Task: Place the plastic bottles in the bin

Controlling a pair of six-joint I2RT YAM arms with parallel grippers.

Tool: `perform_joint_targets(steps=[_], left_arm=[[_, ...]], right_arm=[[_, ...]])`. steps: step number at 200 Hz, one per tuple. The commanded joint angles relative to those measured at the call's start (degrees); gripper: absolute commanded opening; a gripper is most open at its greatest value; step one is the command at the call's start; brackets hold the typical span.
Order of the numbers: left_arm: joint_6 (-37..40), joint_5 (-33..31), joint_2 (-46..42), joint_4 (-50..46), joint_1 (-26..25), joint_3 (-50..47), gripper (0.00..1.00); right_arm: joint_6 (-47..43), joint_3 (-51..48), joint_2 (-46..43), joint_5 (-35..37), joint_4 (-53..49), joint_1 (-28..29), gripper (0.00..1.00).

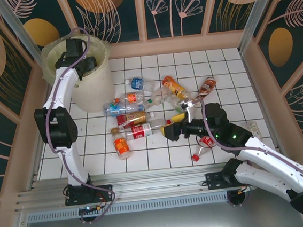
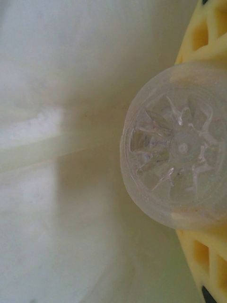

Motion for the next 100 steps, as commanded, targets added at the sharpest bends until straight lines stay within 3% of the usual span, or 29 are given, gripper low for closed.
perform_joint_targets(steps=[1, 33, 100], left_arm=[[-0.42, 1.40, 1.42, -1.25, 0.62, -0.08, 0.54], [-0.63, 1.50, 1.70, -1.19, 0.76, -0.40, 0.57], [-1.81, 3.02, -1.43, -2.23, 0.76, 0.59, 0.81]], right_arm=[[0.43, -0.29, -0.07, 1.14, -0.73, 0.51, 0.99], [0.43, -0.21, -0.04, 1.41, -0.82, 0.60, 0.99], [0.43, -0.21, 0.27, 1.89, -0.64, 0.57, 0.99]])
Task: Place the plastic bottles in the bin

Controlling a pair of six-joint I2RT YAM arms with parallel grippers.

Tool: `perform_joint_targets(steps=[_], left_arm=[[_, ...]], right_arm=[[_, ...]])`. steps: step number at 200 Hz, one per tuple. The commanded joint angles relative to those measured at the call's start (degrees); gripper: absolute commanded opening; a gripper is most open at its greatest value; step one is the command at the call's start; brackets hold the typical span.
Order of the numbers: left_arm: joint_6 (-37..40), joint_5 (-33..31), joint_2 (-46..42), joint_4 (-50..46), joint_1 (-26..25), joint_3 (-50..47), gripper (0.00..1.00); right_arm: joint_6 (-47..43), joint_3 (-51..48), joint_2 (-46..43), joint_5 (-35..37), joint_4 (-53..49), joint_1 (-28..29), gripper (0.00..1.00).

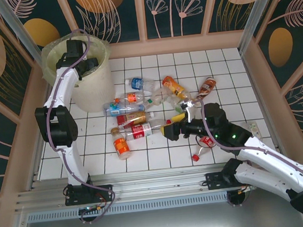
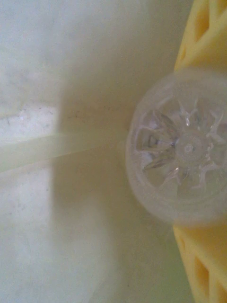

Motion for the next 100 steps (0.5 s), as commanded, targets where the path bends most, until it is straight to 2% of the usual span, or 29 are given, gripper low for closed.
perform_joint_targets(steps=[1, 21, 42, 100], left_arm=[[-0.96, 1.39, -2.34, -1.74, 0.56, 0.63, 0.82], [-1.52, 1.46, -4.18, -1.48, 0.56, -0.28, 0.93], [-2.04, 1.94, -6.44, -1.38, 0.56, -0.93, 0.98], [-5.79, 3.79, -13.26, -2.27, 0.56, -3.06, 0.99]], right_arm=[[0.43, -0.21, -0.02, 0.98, -0.23, 0.45, 0.99], [0.25, -0.21, 0.04, 1.56, -0.57, 0.50, 0.99], [0.12, -0.28, 0.07, 1.88, -0.95, 0.46, 0.99], [-0.17, 0.05, 0.09, 2.58, -1.37, 0.56, 0.99]])
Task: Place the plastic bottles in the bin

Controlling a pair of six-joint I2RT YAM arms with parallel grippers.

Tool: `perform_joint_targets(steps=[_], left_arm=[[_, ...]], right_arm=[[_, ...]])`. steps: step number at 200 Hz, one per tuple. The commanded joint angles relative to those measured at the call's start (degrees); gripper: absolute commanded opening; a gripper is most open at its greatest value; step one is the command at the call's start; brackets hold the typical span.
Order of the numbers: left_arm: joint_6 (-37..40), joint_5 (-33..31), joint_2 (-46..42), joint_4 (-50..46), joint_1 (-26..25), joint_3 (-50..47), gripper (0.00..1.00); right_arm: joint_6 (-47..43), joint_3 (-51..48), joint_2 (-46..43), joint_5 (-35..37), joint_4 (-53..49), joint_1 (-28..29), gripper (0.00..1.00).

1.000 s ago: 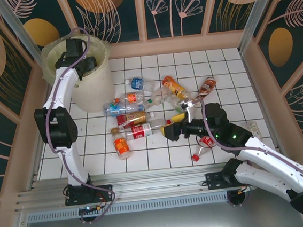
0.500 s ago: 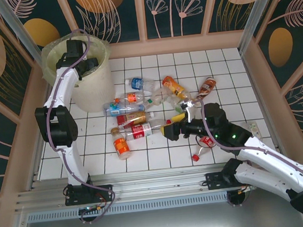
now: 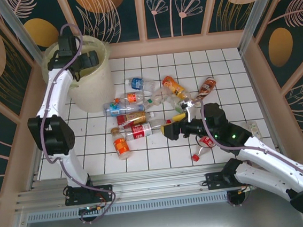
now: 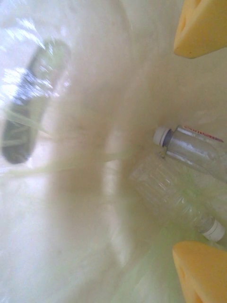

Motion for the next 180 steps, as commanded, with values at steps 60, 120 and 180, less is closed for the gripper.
perform_joint_targets(steps=[60, 120, 180], left_arm=[[-6.94, 12.69, -20.48, 9.74, 0.54, -15.35, 0.99], [-11.38, 33.77, -38.29, 26.78, 0.45, -34.03, 0.99], [-18.43, 51.33, -49.18, 37.40, -0.46, -51.72, 0.99]], right_arm=[[-2.13, 0.67, 1.95, 6.61, -3.22, 0.59, 0.98], [-5.56, 1.28, 5.42, 9.20, -4.93, 1.22, 0.94], [-9.03, 4.55, 12.50, 10.06, -7.08, 3.44, 0.95]])
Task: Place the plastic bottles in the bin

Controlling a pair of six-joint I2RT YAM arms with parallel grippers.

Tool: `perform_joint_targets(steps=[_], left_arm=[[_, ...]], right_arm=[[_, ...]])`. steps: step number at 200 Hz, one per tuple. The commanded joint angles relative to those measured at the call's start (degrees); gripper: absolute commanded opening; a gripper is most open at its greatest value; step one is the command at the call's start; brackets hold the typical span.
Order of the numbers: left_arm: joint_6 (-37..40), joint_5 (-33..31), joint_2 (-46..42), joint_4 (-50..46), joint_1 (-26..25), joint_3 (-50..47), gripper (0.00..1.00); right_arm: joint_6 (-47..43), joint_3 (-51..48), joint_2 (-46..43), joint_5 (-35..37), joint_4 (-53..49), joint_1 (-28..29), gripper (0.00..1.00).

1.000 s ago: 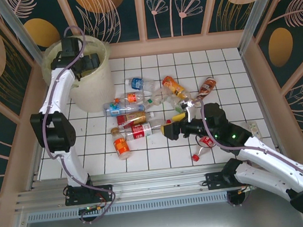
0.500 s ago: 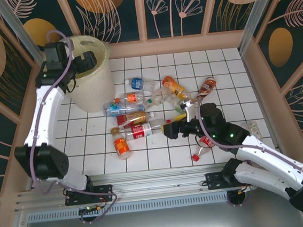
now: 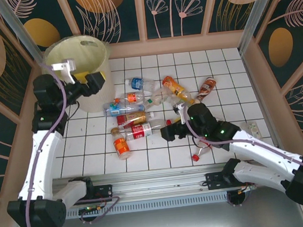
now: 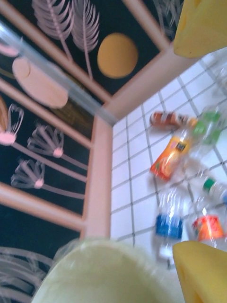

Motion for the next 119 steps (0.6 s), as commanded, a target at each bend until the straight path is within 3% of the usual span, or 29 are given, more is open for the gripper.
perform_joint_targets(steps=[1, 57, 119], left_arm=[[-3.87, 9.69, -2.64, 6.31, -0.79, -4.97, 0.99], [-7.21, 4.75, -7.74, 6.65, -5.48, -17.94, 0.99], [-7.67, -1.60, -17.83, -1.76, -7.98, -26.03, 0.99]], right_arm=[[-2.92, 3.48, 2.84, 1.04, -1.69, 1.43, 0.95], [-7.99, 10.04, 14.29, 9.27, -5.72, 7.86, 0.96], [-15.98, 18.01, 27.68, 14.71, -9.24, 9.16, 0.99]])
